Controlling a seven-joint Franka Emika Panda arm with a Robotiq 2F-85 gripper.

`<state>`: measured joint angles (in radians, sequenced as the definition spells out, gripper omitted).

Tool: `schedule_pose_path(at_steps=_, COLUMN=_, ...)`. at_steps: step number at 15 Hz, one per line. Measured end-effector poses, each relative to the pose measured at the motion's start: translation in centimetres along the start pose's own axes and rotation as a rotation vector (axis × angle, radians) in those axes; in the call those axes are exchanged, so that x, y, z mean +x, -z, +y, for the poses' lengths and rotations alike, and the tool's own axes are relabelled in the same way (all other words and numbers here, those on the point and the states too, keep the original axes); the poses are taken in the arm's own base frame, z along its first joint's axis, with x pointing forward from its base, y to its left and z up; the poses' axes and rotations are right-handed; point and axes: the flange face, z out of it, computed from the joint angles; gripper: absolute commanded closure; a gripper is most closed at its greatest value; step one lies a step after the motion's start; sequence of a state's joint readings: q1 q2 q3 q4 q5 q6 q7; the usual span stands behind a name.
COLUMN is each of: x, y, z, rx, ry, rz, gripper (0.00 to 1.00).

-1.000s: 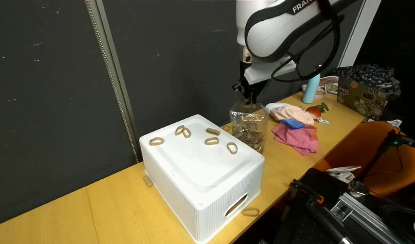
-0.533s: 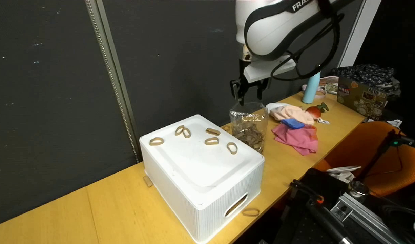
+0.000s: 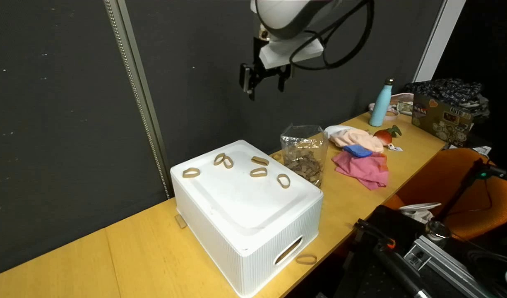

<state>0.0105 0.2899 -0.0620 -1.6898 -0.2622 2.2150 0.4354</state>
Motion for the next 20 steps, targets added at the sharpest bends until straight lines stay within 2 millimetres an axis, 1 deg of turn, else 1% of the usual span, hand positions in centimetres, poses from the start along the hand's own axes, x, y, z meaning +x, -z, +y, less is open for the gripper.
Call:
schedule_pose_path(at_steps=2, x=1.0, y=0.4, z=-3.7, rx=0.056, ry=0.062, rz=0.008, gripper=0.00)
schedule_pose_path(at_steps=3, x=1.2, y=0.4, z=-5.5, rx=0.082, ry=0.095, rz=0.003, gripper=0.00)
schedule_pose_path(at_steps=5, x=1.1, y=0.0, z=-8.8, rx=0.133, ry=0.157, rz=-0.014, gripper=0.00)
schedule_pose_path(at_steps=7, x=0.5, y=-0.6, z=-11.2, rx=0.166, ry=0.212, rz=-0.036, gripper=0.00)
schedule_pose_path(at_steps=10, x=-0.4, y=-2.3, z=-13.5, rx=0.184, ry=0.271, rz=-0.067, gripper=0.00)
schedule_pose_path(at_steps=16, x=-1.4, y=-7.5, z=-17.0, rx=0.186, ry=0.371, rz=-0.115, gripper=0.00)
schedule_pose_path(at_steps=18, x=-1.4, y=-8.6, z=-18.2, rx=0.196, ry=0.404, rz=-0.117, gripper=0.00)
schedule_pose_path(at_steps=20, x=-1.4, y=-9.1, z=-19.3, rx=0.214, ry=0.431, rz=-0.115, gripper=0.00)
